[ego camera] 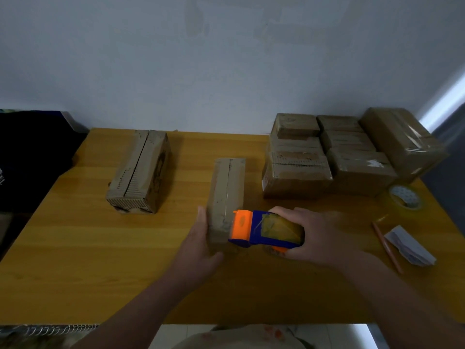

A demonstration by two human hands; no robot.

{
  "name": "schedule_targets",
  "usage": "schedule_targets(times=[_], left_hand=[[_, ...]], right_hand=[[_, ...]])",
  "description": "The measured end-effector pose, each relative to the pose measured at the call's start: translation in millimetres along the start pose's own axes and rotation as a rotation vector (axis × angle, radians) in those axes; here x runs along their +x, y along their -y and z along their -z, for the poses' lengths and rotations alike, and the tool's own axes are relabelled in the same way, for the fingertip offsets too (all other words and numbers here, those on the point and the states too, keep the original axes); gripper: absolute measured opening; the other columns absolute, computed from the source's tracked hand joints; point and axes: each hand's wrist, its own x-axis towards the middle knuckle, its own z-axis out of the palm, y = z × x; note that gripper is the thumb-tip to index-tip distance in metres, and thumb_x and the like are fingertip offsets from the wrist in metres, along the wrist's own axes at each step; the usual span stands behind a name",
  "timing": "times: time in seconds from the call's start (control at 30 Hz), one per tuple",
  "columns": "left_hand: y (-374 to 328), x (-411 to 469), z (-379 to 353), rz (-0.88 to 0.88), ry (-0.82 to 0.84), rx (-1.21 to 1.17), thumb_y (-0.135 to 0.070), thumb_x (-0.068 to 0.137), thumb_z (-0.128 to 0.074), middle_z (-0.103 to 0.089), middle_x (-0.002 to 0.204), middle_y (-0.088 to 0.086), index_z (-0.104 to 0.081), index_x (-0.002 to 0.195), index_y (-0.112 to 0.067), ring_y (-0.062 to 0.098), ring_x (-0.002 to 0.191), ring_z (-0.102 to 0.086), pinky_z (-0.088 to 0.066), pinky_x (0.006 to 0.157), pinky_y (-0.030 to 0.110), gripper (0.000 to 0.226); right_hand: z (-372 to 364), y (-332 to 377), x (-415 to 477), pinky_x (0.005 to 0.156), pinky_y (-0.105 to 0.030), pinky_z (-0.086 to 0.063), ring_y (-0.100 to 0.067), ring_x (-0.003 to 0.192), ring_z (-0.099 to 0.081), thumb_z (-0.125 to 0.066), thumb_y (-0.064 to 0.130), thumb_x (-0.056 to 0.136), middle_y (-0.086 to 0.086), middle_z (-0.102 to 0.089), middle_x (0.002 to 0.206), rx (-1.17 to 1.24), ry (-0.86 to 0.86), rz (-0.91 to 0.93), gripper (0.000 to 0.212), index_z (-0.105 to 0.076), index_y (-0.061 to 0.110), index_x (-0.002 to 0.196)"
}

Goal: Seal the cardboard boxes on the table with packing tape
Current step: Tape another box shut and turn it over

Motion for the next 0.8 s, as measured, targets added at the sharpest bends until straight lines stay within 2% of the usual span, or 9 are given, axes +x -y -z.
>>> schedule_targets(times=[0.1,0.23,0.3,0.4,0.53,0.6,0.67,0.73,0.8], left_hand=[[-1,5,4,-0.262,-0.020,0.505,-0.025,0.087,-0.064,0.022,0.152,-0.011,0.023,0.142,-0.028,0.005,0.141,0.019,0.004,0.120,0.033,0.103],[6,16,12,-0.333,0.063,0.673,-0.027,0.091,-0.059,0.014,0.153,-0.012,0.018,0.146,-0.024,0.002,0.137,0.017,0.019,0.109,0.021,0.094],[14,20,14,-0.369,0.081,0.708,-0.027,0.090,-0.061,0.014,0.153,-0.010,0.014,0.146,-0.025,0.005,0.141,0.015,0.014,0.114,0.026,0.093],[23,22,14,-0.399,0.055,0.765,-0.025,0.083,-0.069,0.001,0.156,-0.004,0.000,0.149,-0.021,0.012,0.144,0.002,0.002,0.116,0.037,0.095],[22,24,12,-0.411,0.052,0.787,-0.027,0.088,-0.064,0.006,0.154,-0.007,0.002,0.148,-0.022,0.010,0.142,0.007,0.012,0.112,0.032,0.090],[19,25,9,-0.429,0.052,0.783,-0.028,0.088,-0.065,0.004,0.154,-0.007,0.000,0.148,-0.022,0.010,0.142,0.005,0.011,0.112,0.033,0.089],[18,26,8,-0.436,0.045,0.800,-0.030,0.083,-0.070,-0.007,0.155,-0.003,-0.011,0.150,-0.019,0.015,0.143,-0.008,0.001,0.113,0.040,0.090],[21,27,7,-0.447,0.020,0.857,-0.033,0.073,-0.079,-0.027,0.153,0.004,-0.028,0.148,-0.013,0.020,0.140,-0.026,-0.016,0.110,0.046,0.093],[23,29,6,-0.470,-0.012,0.899,-0.034,0.066,-0.084,-0.039,0.149,0.007,-0.035,0.145,-0.012,0.019,0.136,-0.032,-0.023,0.107,0.049,0.095]], right_hand=[[-9,1,5,0.072,-0.014,-0.046,0.001,0.093,-0.055,-0.082,0.044,0.070,0.013,-0.057,0.105,-0.002,-0.023,0.016,0.067,-0.047,0.047,0.127],[-20,-3,6,0.071,-0.016,-0.047,0.002,0.092,-0.054,-0.082,0.041,0.068,0.013,-0.054,0.105,0.005,-0.043,-0.006,0.075,-0.044,0.045,0.132],[-22,-4,6,0.073,-0.019,-0.050,0.000,0.094,-0.054,-0.082,0.039,0.067,0.012,-0.053,0.107,0.031,-0.046,-0.020,0.078,-0.043,0.044,0.134],[-23,-2,8,0.073,-0.022,-0.052,-0.001,0.094,-0.055,-0.082,0.039,0.067,0.012,-0.054,0.106,0.034,-0.047,-0.010,0.077,-0.042,0.045,0.133],[-12,4,9,0.073,-0.022,-0.052,-0.001,0.092,-0.055,-0.081,0.036,0.067,0.013,-0.055,0.103,0.013,-0.031,0.010,0.074,-0.041,0.053,0.126],[-1,6,6,0.075,-0.020,-0.051,0.000,0.095,-0.054,-0.081,0.031,0.066,0.015,-0.054,0.106,0.025,-0.007,0.009,0.075,-0.042,0.055,0.125],[11,2,-1,0.079,-0.017,-0.050,0.003,0.100,-0.053,-0.083,0.029,0.068,0.020,-0.053,0.110,0.021,0.028,0.006,0.076,-0.040,0.057,0.124],[21,-7,-11,0.083,-0.021,-0.052,0.004,0.102,-0.055,-0.084,0.036,0.068,0.021,-0.055,0.115,0.031,0.041,-0.004,0.076,-0.039,0.057,0.125],[29,-15,-19,0.083,-0.024,-0.054,0.003,0.102,-0.057,-0.083,0.045,0.066,0.021,-0.057,0.115,0.061,0.047,-0.020,0.071,-0.041,0.060,0.123]])
